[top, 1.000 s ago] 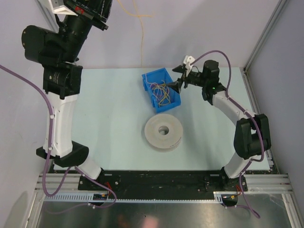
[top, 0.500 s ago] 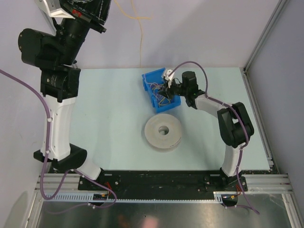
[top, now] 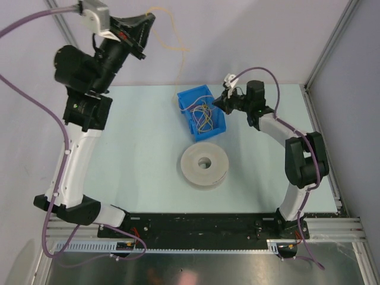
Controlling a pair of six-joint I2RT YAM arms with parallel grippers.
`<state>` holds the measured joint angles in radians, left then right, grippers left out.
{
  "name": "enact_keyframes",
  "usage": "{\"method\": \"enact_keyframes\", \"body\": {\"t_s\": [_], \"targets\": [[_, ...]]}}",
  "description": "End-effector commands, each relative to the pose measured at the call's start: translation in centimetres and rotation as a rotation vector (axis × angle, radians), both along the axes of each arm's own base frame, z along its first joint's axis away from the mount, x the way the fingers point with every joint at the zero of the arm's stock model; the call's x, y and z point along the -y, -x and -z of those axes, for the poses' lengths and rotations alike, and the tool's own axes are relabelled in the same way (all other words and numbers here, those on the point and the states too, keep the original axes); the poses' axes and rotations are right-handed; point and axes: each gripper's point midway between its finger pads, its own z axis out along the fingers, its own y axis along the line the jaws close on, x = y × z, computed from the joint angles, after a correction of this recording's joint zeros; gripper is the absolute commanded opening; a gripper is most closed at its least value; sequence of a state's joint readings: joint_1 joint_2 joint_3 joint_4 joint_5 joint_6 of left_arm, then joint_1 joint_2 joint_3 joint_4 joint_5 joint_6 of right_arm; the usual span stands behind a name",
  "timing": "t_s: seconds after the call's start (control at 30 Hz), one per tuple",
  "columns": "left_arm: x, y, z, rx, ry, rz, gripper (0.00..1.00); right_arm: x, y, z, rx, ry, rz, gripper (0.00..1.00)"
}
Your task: Wrap the cables
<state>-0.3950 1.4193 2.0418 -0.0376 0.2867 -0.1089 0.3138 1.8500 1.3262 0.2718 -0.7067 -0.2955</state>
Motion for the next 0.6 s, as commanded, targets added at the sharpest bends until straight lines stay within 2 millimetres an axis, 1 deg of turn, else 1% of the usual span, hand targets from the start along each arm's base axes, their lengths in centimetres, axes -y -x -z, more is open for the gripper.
{"method": "enact_keyframes", "body": {"t_s": [0.0, 0.13, 0.23, 0.33, 0.37, 0.4, 0.43, 0.5, 0.57], "targets": [[-1.1, -3.3, 4.1, -0.064, -0.055, -0.138, 0.0, 1.9, 0.1, -9.4, 0.16, -0.099, 0.012, 0.0], [-0.9, -6.2, 10.1, -0.176, -0.127, -0.195, 0.0, 3.1, -1.2, -11.4, 0.235, -0.081, 0.055, 0.0], [-0.7, -7.8, 14.4, -0.252, -0.181, -0.222, 0.0, 4.0, -2.4, -12.8, 0.307, -0.055, 0.118, 0.0], [-0.9, -8.8, 17.5, -0.309, -0.211, -0.247, 0.0, 4.9, -3.8, -14.1, 0.451, 0.044, 0.225, 0.0], [-0.8, -9.1, 18.9, -0.335, -0.225, -0.247, 0.0, 4.6, -4.0, -14.0, 0.52, 0.111, 0.226, 0.0], [-0.7, -9.2, 19.9, -0.354, -0.233, -0.241, 0.0, 4.0, -4.0, -13.3, 0.56, 0.177, 0.208, 0.0], [-0.4, -9.2, 20.9, -0.377, -0.238, -0.228, 0.0, 3.4, -3.8, -12.1, 0.572, 0.241, 0.173, 0.0], [0.1, -9.1, 23.1, -0.423, -0.249, -0.193, 0.0, 2.0, -3.0, -8.5, 0.554, 0.365, 0.083, 0.0], [0.6, -9.0, 25.5, -0.484, -0.251, -0.158, 0.0, 1.7, -2.6, -4.6, 0.522, 0.501, 0.033, 0.0]]}}
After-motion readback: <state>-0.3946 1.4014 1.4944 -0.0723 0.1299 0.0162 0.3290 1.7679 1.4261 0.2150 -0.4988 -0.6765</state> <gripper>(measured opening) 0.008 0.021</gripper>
